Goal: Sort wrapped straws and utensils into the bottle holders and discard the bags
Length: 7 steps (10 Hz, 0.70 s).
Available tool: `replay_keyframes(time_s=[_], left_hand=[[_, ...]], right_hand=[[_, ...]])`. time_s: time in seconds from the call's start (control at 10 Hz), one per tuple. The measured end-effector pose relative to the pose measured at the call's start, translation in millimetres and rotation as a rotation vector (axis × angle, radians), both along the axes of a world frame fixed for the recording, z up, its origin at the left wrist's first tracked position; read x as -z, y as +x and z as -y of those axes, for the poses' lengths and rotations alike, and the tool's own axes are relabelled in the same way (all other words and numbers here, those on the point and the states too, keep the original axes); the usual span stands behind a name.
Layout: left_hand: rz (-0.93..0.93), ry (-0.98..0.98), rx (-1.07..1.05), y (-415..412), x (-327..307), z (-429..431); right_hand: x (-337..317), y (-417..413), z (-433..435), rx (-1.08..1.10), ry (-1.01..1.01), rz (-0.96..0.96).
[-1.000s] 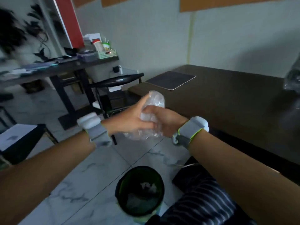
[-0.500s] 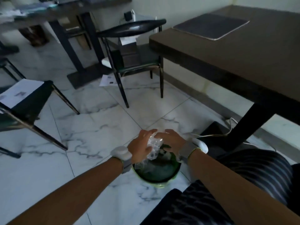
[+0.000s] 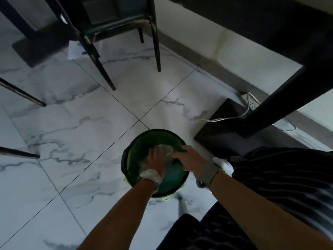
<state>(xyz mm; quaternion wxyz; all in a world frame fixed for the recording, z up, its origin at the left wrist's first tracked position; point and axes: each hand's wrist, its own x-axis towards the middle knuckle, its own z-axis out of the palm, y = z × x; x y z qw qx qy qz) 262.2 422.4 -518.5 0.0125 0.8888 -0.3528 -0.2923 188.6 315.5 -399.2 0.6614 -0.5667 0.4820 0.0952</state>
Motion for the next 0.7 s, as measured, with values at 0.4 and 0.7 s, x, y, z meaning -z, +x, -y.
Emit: replay_keyframes(time_s=[0.4,0.7], left_hand=[[-0.007,0.228,0.279,13.8,40.4,13.1],[0.045,0.105,0.169,27.2,-17.8,2.4]], right_hand=[[6.0,1.6,15.0,0.109,0.13,-0.095],[-26.5,9.9,5.0,-0.012,-0.021,-0.023]])
